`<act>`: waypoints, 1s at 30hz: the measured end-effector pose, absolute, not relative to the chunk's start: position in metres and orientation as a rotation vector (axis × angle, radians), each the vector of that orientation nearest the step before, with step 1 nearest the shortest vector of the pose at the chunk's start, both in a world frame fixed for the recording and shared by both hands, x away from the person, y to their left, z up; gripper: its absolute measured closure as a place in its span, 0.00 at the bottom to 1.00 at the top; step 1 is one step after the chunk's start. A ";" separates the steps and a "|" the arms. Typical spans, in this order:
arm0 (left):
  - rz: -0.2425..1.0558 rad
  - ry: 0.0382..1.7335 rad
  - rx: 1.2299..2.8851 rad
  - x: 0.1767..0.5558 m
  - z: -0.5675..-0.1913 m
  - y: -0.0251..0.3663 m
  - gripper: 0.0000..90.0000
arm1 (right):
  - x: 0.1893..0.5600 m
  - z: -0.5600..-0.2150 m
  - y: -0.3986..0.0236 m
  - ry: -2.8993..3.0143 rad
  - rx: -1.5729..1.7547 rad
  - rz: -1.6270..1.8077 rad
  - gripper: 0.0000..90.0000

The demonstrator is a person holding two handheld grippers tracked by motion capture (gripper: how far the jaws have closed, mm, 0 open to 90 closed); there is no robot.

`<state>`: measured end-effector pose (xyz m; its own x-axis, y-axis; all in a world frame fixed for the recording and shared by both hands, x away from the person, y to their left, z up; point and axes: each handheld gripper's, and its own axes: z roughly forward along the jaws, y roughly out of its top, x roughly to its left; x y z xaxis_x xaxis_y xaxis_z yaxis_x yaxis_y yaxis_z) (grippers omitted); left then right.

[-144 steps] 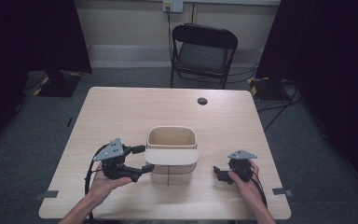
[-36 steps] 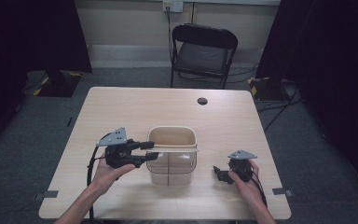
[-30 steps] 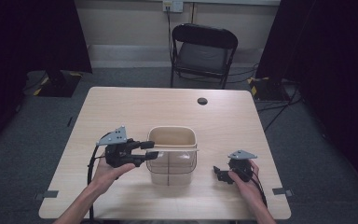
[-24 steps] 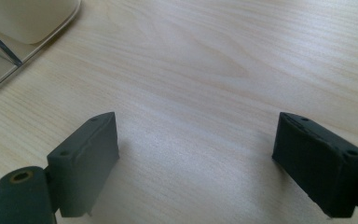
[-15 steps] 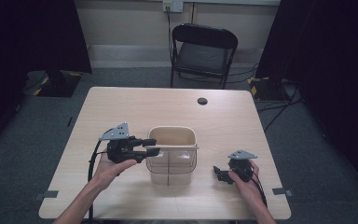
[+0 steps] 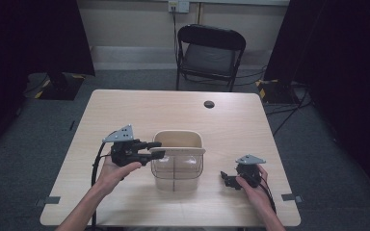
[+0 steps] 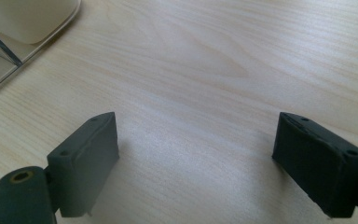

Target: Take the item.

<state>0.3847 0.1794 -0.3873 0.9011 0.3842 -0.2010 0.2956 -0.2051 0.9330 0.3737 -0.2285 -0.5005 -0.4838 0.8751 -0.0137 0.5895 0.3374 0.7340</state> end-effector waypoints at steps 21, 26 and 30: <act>0.079 0.519 1.795 0.385 -0.388 0.179 0.66 | 0.374 -0.500 -0.229 2.200 1.288 0.951 0.15; 0.089 0.512 1.803 0.385 -0.388 0.179 0.66 | 0.374 -0.500 -0.229 2.200 1.289 0.951 0.15; 0.087 0.514 1.801 0.385 -0.388 0.179 0.66 | 0.374 -0.500 -0.229 2.199 1.289 0.951 0.15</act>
